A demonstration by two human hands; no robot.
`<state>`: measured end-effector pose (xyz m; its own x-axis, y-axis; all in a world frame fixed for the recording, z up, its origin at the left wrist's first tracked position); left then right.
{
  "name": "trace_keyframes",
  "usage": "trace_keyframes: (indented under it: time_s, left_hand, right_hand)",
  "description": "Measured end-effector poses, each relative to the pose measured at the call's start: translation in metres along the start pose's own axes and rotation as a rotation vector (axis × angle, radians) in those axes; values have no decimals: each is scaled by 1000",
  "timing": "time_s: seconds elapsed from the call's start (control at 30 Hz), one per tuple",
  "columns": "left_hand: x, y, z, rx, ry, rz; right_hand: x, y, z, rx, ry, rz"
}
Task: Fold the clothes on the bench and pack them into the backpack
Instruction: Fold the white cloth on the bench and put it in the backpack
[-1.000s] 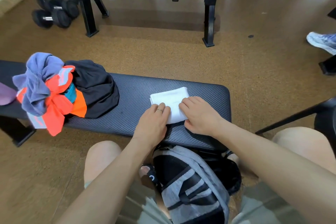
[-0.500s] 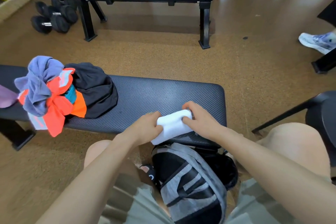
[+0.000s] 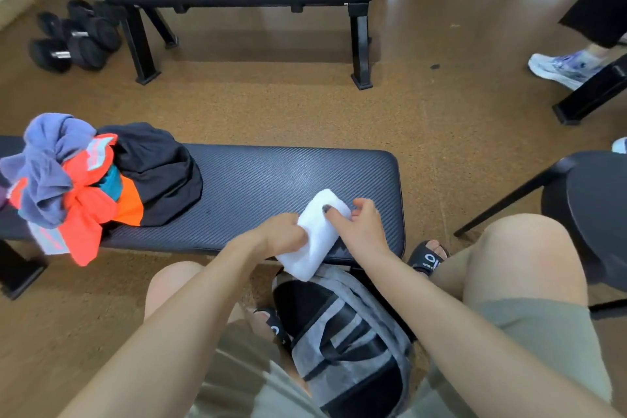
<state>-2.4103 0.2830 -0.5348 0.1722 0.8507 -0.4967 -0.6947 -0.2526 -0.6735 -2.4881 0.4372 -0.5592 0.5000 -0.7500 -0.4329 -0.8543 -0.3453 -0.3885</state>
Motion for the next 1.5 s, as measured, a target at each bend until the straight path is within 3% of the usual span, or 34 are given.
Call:
trace_keyframes:
  time_s: [0.13, 0.2, 0.27, 0.43, 0.6, 0.7, 0.83, 0.9, 1.0, 1.13, 1.3, 1.43, 1.5]
  left_hand:
    - [29, -22, 18, 67, -425, 1]
    - [45, -27, 23, 149, -486, -58]
    - [56, -30, 21, 245, -356, -80]
    - [74, -43, 7, 478, 480, 1]
    - [96, -38, 14, 611, 689, -30]
    - [116, -30, 16, 506, 869, -55]
    - [118, -33, 23, 372, 951, -120]
    - [110, -47, 22, 396, 909, -176]
    - [93, -74, 6, 463, 889, -218]
    - [74, -105, -24, 646, 948, -134]
    - [63, -129, -39, 810, 967, -32]
    - [51, -137, -28, 936, 1079, 157]
    - [46, -140, -27, 921, 1071, 206]
  right_hand:
    - [-4, -20, 14, 274, 528, -228]
    - [-16, -29, 16, 265, 633, -335]
    - [-33, -30, 22, 183, 556, -306]
    - [-82, -27, 49, 148, 421, 23]
    - [-90, -40, 75, 178, 394, 119]
    - [-85, -47, 86, 179, 359, 161]
    - [-79, -58, 92, 177, 262, 187]
    - [-78, -65, 91, 169, 185, 197]
    - [-63, -77, 85, 119, 109, 77]
    - [-21, -98, 77, 1, -31, -103]
    - [16, -114, 62, -86, -66, 25]
    - [40, -118, 65, -142, -421, -192]
    - [40, -117, 67, -139, -520, -209]
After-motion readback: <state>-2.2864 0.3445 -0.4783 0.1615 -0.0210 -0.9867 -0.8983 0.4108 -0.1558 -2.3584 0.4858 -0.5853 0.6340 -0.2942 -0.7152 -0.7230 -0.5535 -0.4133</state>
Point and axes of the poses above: each hand's wrist, its own y-axis towards the middle knuckle, its own x-axis out of the palm, z = x × y, the point moved 2 cm from there along y, towards the middle knuckle, and after that the axes turned 4 degrees about -y, right-handed, at the moved point
